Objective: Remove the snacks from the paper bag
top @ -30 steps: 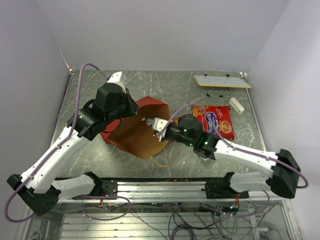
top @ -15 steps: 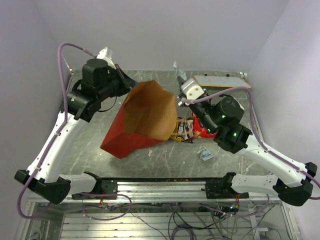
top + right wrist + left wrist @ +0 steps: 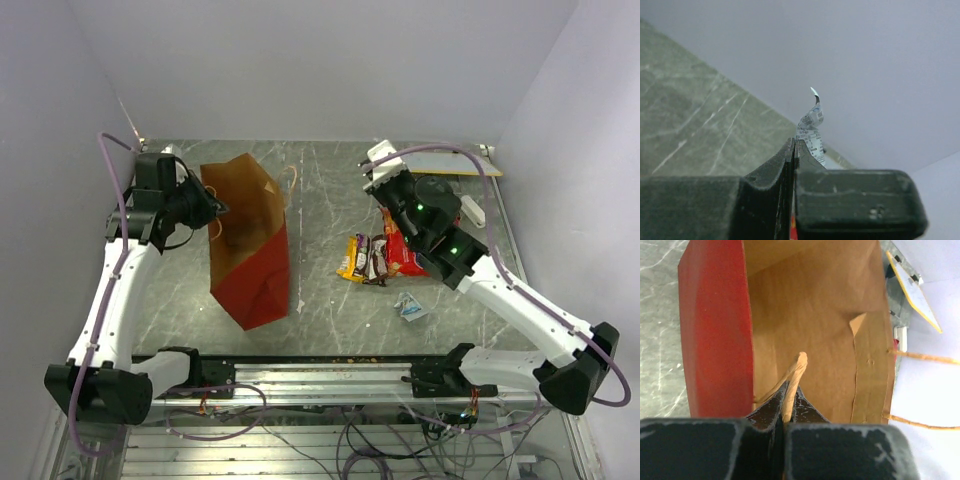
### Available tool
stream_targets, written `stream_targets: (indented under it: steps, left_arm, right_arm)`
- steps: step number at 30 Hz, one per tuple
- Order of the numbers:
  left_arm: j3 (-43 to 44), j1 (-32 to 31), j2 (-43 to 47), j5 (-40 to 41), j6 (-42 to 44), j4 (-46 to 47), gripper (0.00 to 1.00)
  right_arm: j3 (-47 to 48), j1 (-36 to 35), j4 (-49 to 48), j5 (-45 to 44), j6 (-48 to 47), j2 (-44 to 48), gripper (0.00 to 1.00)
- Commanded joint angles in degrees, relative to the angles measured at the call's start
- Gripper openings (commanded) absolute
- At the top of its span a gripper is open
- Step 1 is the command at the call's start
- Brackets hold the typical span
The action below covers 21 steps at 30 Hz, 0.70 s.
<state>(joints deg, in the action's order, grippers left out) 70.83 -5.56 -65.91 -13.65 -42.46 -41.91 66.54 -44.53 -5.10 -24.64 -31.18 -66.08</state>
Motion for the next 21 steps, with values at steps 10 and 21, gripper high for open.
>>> stream_targets:
  steps: [10,21]
  left_arm:
    - [4.28,1.43,2.53,-0.34,4.50,-8.02,0.40]
    - [9.12,1.45,1.95,-1.65,5.73,-11.17,1.00]
  right_arm:
    - [-7.51,2.78,20.63,2.34,26.29,-8.40,0.00]
    - [-10.14,2.48,27.68,-1.02,39.56,-14.22,0.00]
